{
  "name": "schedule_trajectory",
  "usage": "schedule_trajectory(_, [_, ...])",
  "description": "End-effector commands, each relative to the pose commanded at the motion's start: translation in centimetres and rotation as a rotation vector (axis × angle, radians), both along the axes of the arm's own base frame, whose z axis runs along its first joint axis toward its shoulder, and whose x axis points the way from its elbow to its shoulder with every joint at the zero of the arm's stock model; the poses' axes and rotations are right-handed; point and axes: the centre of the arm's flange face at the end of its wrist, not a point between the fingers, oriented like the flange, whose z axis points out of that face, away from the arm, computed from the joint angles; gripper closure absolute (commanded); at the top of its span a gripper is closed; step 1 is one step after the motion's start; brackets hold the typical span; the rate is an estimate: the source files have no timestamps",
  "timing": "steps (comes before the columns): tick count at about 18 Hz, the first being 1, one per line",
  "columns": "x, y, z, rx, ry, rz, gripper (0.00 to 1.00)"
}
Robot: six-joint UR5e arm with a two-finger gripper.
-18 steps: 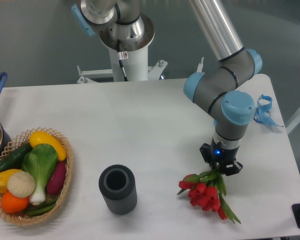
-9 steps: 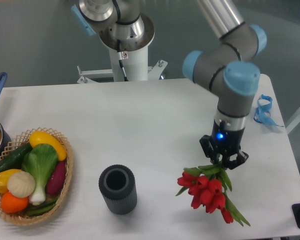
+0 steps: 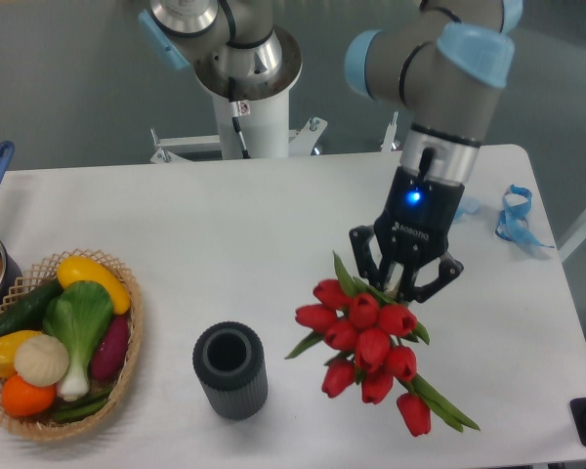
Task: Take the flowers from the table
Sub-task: 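Lift the gripped red tulips up off the table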
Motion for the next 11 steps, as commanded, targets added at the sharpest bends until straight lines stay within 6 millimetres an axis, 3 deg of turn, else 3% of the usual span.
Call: schedule_trajectory(11, [-1.2,-1.3,1.8,0.089,-0.037,-0.003,0.85])
